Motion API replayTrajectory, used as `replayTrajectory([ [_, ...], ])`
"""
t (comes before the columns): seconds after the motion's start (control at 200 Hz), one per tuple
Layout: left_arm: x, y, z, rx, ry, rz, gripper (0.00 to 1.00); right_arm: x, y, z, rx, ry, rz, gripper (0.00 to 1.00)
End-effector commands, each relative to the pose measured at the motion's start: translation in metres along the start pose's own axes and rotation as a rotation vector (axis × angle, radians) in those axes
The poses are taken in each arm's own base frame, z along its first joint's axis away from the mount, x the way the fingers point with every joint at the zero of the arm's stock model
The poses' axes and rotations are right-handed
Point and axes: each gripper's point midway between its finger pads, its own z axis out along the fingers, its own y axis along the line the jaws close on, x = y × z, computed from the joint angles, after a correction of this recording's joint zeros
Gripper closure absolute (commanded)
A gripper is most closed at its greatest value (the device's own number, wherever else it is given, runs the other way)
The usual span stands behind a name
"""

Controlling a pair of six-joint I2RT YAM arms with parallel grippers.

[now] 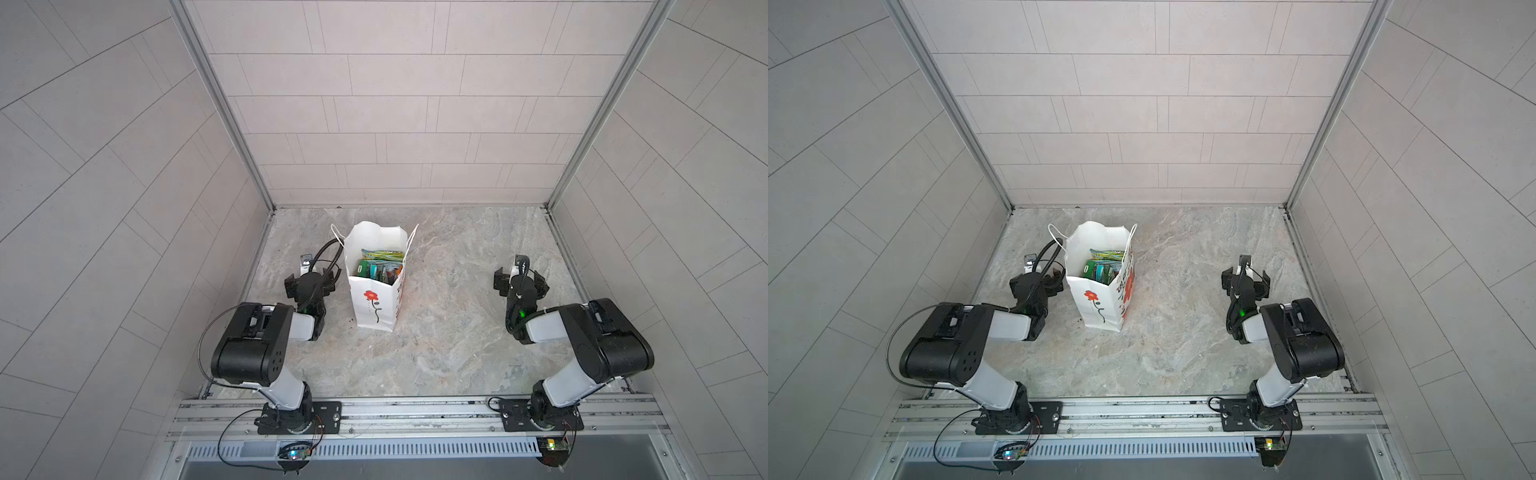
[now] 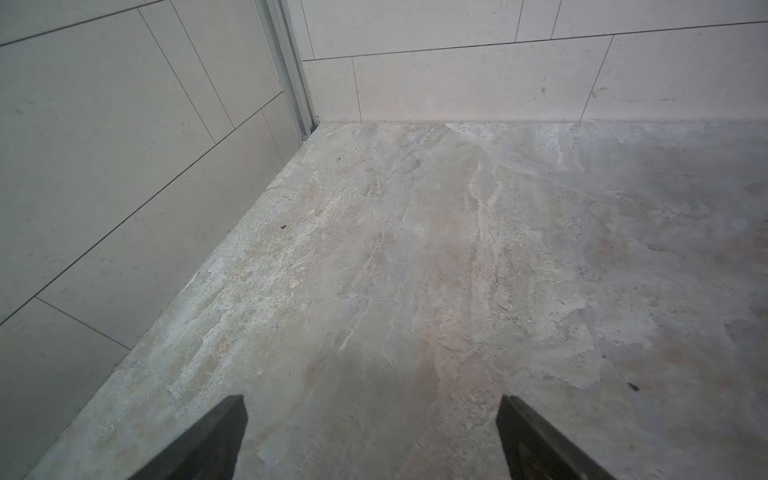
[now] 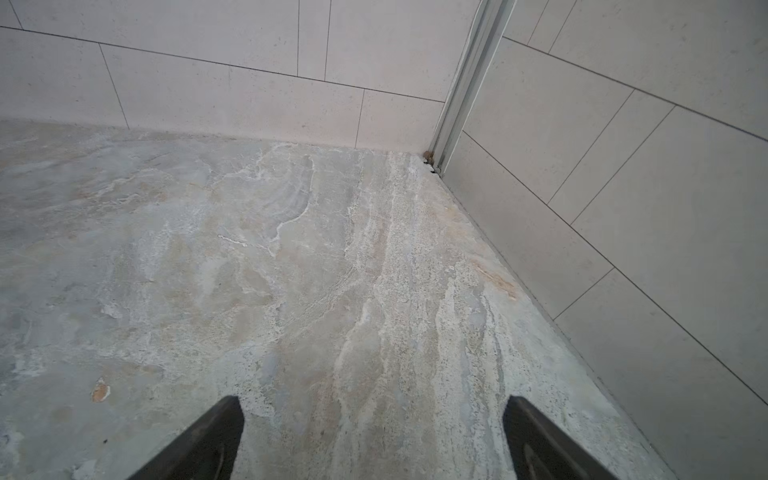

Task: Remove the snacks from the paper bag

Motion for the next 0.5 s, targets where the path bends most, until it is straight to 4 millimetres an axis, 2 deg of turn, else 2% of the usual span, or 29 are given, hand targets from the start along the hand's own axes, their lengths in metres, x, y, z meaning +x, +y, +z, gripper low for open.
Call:
replayTrajectory([
  [0.0, -0.0097, -0.0006, 0.0009, 0.004, -0.03, -0.015, 0.0, -0.0021, -0.0032, 0.0008, 0.018, -0.005, 0.004, 0.01],
  [0.495, -0.0095, -0.0009, 0.0017, 0.005, -0.024, -0.016, 0.0, -0.0017, -0.0031, 0.0006, 0.017, -0.004, 0.003, 0.01],
])
